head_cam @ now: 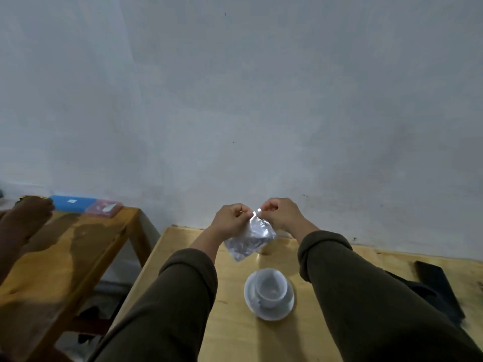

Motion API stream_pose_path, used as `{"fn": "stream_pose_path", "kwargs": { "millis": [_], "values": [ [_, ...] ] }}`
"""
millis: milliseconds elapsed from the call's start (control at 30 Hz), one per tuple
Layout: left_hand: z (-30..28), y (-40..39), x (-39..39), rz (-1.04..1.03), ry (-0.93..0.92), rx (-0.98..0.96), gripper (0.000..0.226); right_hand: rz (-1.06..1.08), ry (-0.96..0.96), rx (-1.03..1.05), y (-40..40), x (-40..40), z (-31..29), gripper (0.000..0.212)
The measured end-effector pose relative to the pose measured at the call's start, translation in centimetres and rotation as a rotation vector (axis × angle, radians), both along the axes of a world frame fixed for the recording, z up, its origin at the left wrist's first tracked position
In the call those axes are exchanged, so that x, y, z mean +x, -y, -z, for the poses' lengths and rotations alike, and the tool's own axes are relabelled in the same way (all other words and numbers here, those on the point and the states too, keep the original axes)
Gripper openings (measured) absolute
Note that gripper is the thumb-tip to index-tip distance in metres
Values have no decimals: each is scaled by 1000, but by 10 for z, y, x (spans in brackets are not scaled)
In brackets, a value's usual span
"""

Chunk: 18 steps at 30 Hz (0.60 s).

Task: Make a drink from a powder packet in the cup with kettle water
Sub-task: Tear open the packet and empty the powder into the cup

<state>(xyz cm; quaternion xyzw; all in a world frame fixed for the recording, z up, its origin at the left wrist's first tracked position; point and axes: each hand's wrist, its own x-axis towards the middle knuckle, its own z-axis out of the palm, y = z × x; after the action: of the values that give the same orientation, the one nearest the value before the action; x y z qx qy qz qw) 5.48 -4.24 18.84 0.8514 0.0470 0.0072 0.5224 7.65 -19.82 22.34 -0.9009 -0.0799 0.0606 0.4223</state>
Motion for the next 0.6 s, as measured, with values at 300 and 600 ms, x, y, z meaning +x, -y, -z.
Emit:
{"fn": "stream_pose_path", "kwargs": {
  "millis": [300,600],
  "values": [
    [2,24,-3,-23,-11,10,20,6,-38,155,13,-2,9,14],
    [1,37,-5,-11,7,55,24,34,-25,202,18,-1,13,8]
  ]
}}
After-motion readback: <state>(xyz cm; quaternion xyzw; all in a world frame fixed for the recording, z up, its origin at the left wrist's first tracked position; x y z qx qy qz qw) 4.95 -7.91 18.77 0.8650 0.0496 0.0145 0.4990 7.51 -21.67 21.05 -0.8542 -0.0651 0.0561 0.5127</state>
